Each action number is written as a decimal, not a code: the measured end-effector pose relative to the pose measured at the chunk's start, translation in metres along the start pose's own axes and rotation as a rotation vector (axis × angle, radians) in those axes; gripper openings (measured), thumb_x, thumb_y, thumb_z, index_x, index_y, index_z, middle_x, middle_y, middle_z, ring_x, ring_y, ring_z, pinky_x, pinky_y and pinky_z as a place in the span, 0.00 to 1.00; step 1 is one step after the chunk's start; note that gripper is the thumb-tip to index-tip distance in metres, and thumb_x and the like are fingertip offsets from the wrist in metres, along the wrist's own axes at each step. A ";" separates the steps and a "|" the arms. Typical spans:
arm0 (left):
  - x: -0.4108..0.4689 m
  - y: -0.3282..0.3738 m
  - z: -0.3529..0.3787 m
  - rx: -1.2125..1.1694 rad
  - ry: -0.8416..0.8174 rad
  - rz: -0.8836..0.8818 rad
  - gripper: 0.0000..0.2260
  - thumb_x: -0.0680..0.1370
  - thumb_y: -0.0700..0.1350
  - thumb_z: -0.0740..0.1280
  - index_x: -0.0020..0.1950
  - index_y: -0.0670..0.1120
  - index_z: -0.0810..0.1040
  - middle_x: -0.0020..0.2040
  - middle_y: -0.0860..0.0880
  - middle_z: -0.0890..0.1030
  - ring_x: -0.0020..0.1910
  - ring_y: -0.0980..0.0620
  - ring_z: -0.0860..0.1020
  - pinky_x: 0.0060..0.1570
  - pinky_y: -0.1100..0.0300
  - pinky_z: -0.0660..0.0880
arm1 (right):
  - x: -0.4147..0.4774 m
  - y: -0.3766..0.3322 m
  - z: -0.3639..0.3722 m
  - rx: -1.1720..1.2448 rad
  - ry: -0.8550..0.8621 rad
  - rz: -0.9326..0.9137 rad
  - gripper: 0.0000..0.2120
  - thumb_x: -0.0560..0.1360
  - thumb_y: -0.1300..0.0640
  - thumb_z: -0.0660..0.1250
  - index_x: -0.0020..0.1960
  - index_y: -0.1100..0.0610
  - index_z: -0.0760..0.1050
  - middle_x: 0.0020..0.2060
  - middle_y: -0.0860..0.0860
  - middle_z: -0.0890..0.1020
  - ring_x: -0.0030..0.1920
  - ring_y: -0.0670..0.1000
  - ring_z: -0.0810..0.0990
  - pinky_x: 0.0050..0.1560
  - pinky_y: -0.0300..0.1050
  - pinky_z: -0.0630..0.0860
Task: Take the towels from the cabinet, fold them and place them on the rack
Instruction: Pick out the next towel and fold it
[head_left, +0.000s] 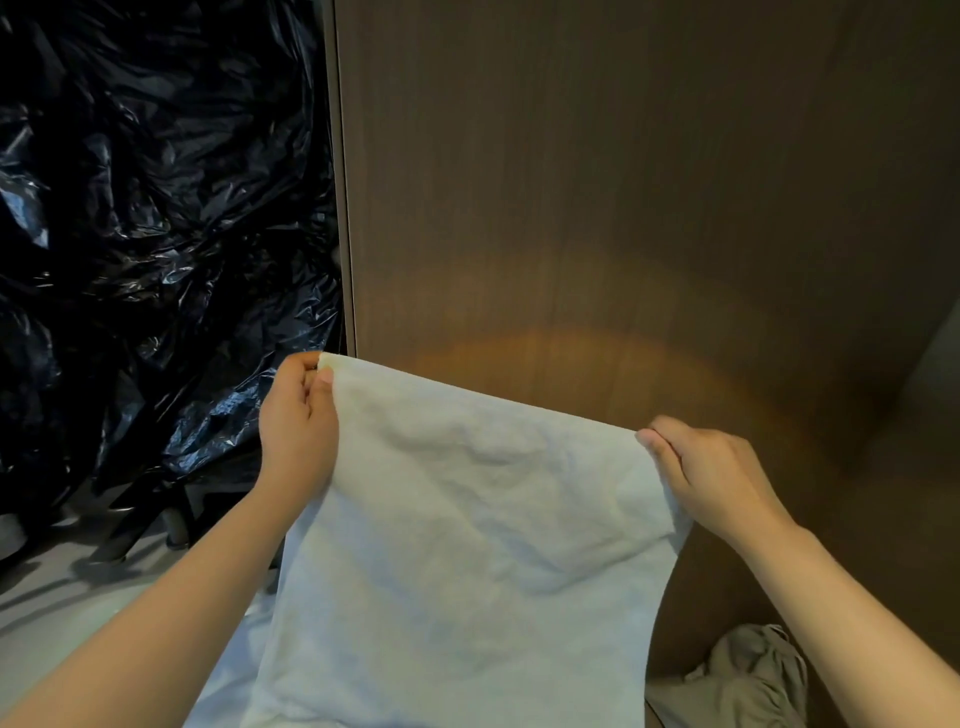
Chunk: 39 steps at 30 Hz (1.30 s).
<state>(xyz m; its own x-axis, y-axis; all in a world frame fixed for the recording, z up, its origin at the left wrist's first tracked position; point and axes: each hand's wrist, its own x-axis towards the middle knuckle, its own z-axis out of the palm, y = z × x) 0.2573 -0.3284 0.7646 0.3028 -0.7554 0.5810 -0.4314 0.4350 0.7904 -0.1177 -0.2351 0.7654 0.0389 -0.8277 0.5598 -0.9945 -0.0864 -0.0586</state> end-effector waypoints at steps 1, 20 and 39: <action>0.000 0.004 0.000 -0.019 -0.006 0.006 0.05 0.82 0.45 0.57 0.52 0.54 0.71 0.37 0.58 0.74 0.35 0.65 0.73 0.35 0.63 0.68 | -0.003 0.001 0.001 -0.012 -0.015 0.015 0.21 0.76 0.35 0.42 0.45 0.45 0.69 0.29 0.41 0.74 0.27 0.43 0.74 0.29 0.33 0.71; -0.051 0.099 0.038 -0.264 -0.457 0.146 0.07 0.73 0.41 0.73 0.45 0.54 0.84 0.39 0.55 0.84 0.38 0.53 0.80 0.39 0.65 0.76 | 0.007 -0.120 -0.007 1.047 -0.038 0.071 0.12 0.82 0.49 0.59 0.62 0.45 0.77 0.54 0.36 0.81 0.57 0.39 0.78 0.55 0.36 0.76; -0.084 0.079 0.016 -0.206 -0.715 0.083 0.04 0.75 0.47 0.72 0.46 0.54 0.78 0.42 0.56 0.80 0.41 0.57 0.79 0.41 0.63 0.76 | 0.026 -0.107 -0.011 1.078 0.205 0.247 0.10 0.81 0.49 0.61 0.44 0.49 0.77 0.39 0.46 0.79 0.40 0.49 0.78 0.38 0.38 0.74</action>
<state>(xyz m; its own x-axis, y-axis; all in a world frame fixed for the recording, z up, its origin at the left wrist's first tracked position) 0.1838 -0.2382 0.7752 -0.3804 -0.8196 0.4284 -0.2394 0.5347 0.8104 -0.0109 -0.2413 0.7954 -0.2634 -0.7902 0.5534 -0.3659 -0.4490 -0.8152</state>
